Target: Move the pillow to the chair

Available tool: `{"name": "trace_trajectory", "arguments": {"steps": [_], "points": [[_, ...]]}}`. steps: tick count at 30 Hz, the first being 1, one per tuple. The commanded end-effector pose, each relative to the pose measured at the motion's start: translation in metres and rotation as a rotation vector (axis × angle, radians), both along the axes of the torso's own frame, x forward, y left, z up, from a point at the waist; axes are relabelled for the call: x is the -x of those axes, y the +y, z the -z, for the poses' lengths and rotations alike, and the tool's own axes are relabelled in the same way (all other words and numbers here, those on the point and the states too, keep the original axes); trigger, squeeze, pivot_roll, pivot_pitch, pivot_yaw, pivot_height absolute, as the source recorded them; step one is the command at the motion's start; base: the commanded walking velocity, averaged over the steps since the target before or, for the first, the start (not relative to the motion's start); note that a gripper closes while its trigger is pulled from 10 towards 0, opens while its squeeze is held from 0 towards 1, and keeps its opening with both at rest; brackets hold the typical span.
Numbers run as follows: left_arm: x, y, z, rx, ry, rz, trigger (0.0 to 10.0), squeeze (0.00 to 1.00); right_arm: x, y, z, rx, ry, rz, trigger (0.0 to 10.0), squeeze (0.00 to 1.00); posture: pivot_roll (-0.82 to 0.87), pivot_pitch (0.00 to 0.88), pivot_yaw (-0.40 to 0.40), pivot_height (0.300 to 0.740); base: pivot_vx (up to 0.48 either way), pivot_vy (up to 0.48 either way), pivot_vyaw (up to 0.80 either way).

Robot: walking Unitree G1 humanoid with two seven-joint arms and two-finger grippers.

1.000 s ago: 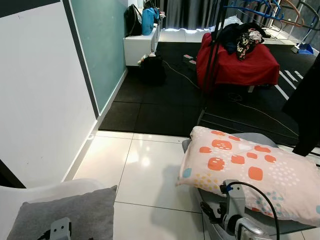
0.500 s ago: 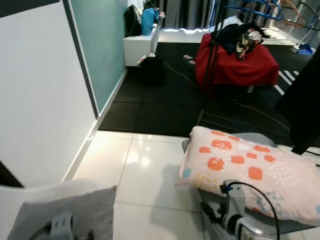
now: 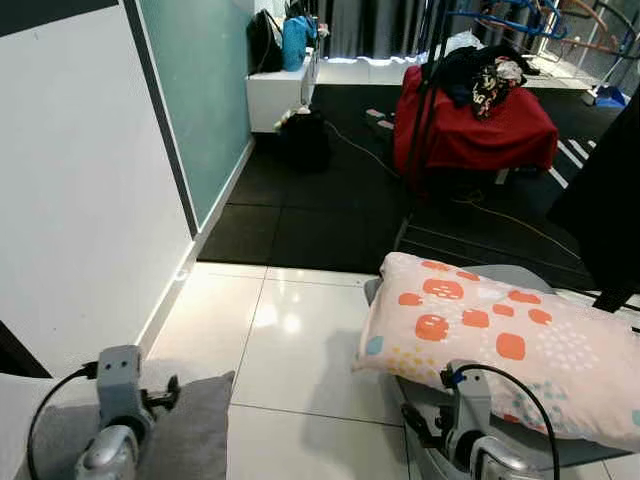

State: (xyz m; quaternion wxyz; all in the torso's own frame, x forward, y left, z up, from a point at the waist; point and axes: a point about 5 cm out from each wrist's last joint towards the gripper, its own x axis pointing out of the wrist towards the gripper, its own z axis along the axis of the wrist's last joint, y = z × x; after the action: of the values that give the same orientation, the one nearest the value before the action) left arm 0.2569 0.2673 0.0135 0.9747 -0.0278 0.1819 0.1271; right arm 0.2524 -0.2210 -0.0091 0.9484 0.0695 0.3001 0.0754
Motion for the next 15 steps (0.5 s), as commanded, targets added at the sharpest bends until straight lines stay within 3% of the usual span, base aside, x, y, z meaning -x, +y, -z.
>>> {"name": "trace_trajectory", "arguments": {"steps": [1,15], "points": [[0.003,0.0014,0.0003,-0.011,0.022,-0.006,10.0,0.0,0.0023,0.0003,0.0025,-0.008,0.009,0.01,10.0,0.0,-0.14,0.057,-0.01,0.74,0.0,0.0,0.0],[0.0049,-0.0057,0.0015,-0.014,0.046,0.014,10.0,0.0,0.0031,-0.0003,0.0033,-0.006,0.013,0.007,10.0,0.0,-0.14,0.046,-0.01,0.74,0.0,0.0,0.0]]}}
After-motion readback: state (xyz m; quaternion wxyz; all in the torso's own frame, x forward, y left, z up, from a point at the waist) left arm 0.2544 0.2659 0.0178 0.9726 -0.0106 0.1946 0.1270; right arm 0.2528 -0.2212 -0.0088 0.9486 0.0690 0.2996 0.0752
